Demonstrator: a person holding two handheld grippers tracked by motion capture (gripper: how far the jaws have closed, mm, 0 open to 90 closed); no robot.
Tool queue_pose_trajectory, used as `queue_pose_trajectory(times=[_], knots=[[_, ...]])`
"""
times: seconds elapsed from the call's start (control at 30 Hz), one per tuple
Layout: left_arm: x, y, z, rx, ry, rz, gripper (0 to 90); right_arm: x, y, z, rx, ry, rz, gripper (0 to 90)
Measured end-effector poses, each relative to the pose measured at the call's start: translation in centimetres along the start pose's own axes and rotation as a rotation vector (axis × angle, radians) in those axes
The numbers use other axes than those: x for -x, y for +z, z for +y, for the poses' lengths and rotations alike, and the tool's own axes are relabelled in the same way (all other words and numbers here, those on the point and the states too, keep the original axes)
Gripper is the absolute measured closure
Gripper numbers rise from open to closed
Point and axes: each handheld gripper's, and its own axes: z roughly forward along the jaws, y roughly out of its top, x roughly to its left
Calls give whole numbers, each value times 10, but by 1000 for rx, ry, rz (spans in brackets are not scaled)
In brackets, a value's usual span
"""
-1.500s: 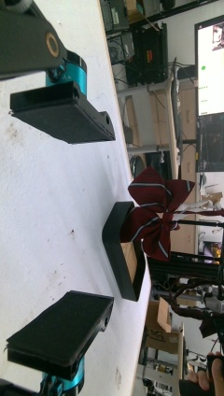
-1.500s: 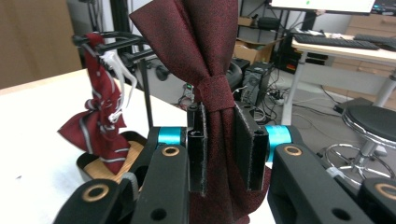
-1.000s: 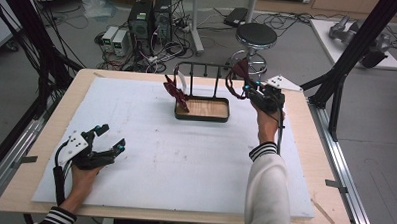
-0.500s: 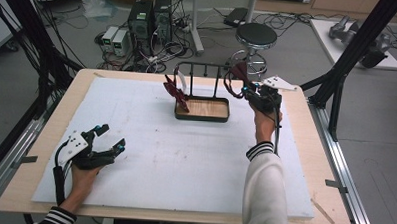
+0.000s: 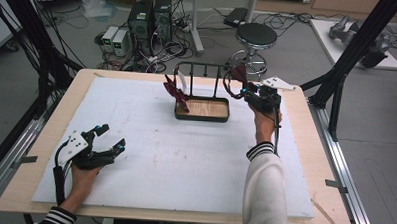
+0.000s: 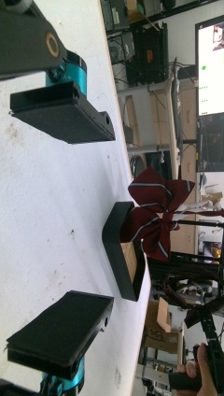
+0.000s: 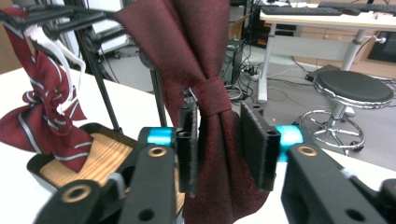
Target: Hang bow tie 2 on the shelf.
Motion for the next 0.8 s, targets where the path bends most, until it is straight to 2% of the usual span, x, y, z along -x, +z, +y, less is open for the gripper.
queue_pose_trajectory(times=[0.13,0.23,0.5,0.63,0.8], knots=[[0,0,0,-1,2,0,177,-1,2,-2,-15,7,10,509],[0,0,0,-1,2,-1,177,0,2,-2,-18,9,4,492],[0,0,0,1,4,0,177,0,1,-2,-34,16,-22,235],[0,0,0,1,5,0,177,-2,-3,1,-17,2,-26,131],[1,0,0,2,7,1,176,-8,-12,6,-23,-26,-19,113]])
